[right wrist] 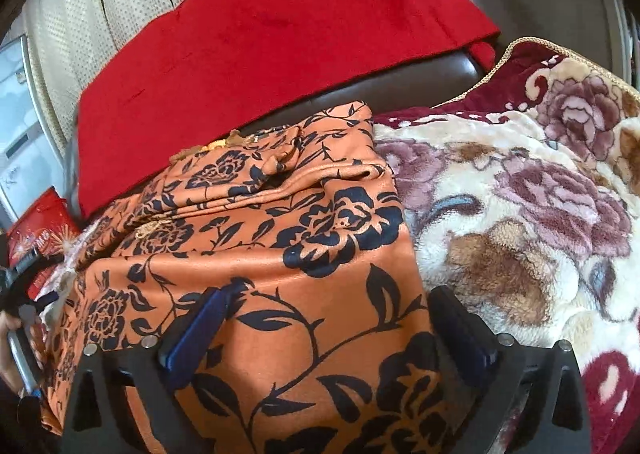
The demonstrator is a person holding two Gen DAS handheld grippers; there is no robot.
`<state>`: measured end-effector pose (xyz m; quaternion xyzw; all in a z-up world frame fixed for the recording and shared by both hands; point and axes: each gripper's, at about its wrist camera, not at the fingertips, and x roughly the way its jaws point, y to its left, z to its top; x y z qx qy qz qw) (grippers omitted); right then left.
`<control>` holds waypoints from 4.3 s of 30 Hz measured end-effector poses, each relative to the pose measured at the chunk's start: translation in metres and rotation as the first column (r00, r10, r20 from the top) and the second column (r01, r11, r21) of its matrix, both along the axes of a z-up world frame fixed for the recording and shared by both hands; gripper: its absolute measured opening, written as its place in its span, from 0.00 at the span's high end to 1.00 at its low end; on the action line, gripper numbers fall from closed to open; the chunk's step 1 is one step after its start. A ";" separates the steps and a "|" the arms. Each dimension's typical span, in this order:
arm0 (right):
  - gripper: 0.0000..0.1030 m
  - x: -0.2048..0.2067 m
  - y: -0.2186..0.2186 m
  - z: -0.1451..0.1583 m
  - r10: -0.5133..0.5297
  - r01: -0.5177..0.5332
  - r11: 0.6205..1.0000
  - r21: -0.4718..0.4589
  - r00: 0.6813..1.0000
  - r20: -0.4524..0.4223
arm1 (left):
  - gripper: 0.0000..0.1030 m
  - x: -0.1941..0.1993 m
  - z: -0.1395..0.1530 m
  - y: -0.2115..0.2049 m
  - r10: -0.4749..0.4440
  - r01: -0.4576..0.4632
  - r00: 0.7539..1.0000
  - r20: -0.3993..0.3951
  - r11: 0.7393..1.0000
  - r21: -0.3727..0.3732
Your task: Fold small clothes
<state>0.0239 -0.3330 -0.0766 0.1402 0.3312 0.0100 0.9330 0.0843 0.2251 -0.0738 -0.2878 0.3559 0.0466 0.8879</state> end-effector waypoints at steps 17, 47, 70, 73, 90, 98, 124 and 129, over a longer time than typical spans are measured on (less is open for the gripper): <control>0.02 -0.004 -0.023 0.006 0.045 -0.041 0.982 0.183 0.999 -0.016 | 0.89 0.149 -0.048 0.007 -0.270 0.260 0.945 -0.183 0.962 -0.078; 0.15 -0.114 -0.084 0.007 0.079 -0.033 0.856 0.516 0.995 -0.068 | 0.15 -0.127 0.000 -0.078 -0.219 0.220 0.975 0.038 0.975 -0.016; 0.15 -0.147 -0.063 -0.051 0.307 -0.124 0.805 0.580 0.924 -0.229 | 0.15 -0.209 -0.028 -0.010 -0.124 0.123 0.983 -0.137 0.992 -0.018; 0.16 -0.151 -0.065 -0.047 0.321 -0.150 0.789 0.595 0.928 -0.192 | 0.15 -0.205 -0.032 -0.019 -0.141 0.151 0.974 -0.180 0.988 0.039; 0.16 -0.171 -0.097 -0.050 0.282 -0.109 0.724 0.681 0.948 -0.148 | 0.41 -0.202 -0.089 0.005 -0.158 0.093 0.956 -0.246 0.962 -0.257; 0.16 -0.163 -0.087 -0.059 0.268 -0.047 0.804 0.593 0.919 -0.290 | 0.27 -0.205 -0.092 0.003 -0.166 0.099 0.956 -0.242 0.958 -0.268; 0.88 -0.164 -0.095 -0.065 0.271 -0.018 0.624 0.781 0.943 -0.195 | 0.87 -0.221 -0.038 0.013 -0.181 0.172 0.983 -0.009 0.947 -0.271; 0.90 -0.171 -0.098 -0.049 0.229 -0.043 0.571 0.820 0.967 -0.109 | 0.89 -0.213 -0.027 0.021 -0.162 0.160 0.987 0.015 0.956 -0.244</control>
